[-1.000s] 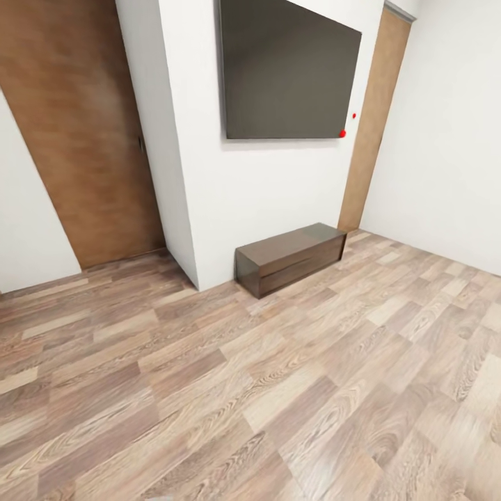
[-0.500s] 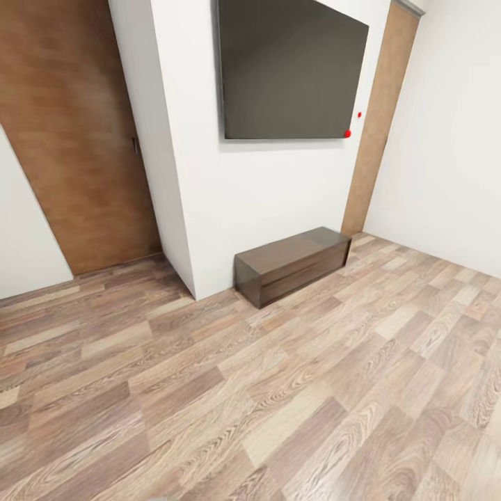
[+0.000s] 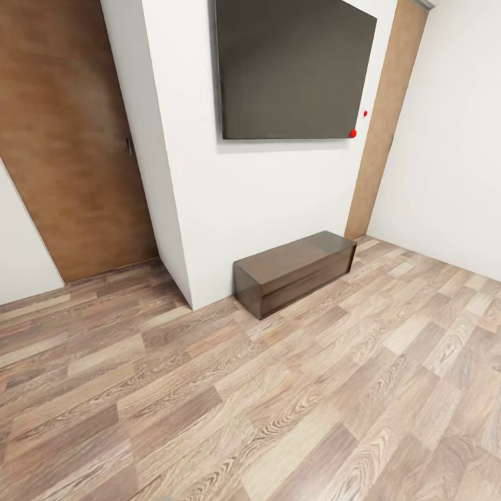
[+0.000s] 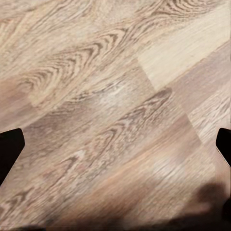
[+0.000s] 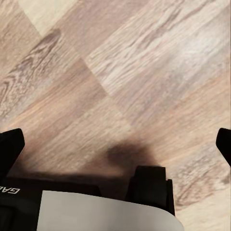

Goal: In the bedroom, move the book from the bed onto either nightstand, and place the two sandals side by side next to the bed.

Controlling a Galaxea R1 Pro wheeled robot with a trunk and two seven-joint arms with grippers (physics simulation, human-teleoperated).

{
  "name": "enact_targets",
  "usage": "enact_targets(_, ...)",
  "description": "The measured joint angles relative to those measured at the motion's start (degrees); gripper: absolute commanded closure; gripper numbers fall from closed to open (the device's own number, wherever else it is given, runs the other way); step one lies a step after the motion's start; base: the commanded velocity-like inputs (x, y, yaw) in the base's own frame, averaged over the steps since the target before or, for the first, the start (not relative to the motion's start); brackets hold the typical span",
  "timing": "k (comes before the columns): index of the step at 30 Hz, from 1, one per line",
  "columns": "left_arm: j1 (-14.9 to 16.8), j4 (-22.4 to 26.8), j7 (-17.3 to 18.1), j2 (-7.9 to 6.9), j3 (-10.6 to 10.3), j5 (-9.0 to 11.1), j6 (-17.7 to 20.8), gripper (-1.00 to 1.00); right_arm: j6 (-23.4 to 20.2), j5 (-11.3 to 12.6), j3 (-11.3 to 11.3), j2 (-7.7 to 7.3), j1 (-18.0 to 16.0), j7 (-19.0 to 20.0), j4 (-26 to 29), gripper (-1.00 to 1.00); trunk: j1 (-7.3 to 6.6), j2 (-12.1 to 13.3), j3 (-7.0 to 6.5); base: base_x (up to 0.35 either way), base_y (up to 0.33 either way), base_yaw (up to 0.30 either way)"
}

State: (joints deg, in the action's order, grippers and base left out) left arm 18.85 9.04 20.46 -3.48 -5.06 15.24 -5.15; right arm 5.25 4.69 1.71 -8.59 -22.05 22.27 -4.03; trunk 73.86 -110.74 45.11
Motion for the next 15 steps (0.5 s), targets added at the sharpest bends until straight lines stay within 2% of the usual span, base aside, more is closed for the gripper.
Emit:
enact_targets(6, 0.0, 0.0, 0.0, 0.0, 0.0, 0.0, -0.01, -1.0, 0.0, 0.0, 0.0, 0.0, 0.0, 0.0, 0.04, -1.0, 0.01, 0.0, 0.0, 0.274, 0.0, 0.0)
enact_targets(9, 0.0, 0.0, 0.0, 0.02, 0.0, 0.0, -0.04, -1.0, 0.0, 0.0, 0.0, 0.0, 0.0, 0.0, 0.02, -1.0, 0.02, 0.0, 0.0, 0.081, 0.0, -0.041)
enact_targets(15, 0.02, -0.02, 0.02, 0.09, 0.0, -0.01, -0.06, -1.0, 0.0, -0.07, 0.0, -0.01, 0.01, 0.01, 0.1, -1.0, 0.03, 0.0, 0.0, 0.013, 0.0, -0.23)
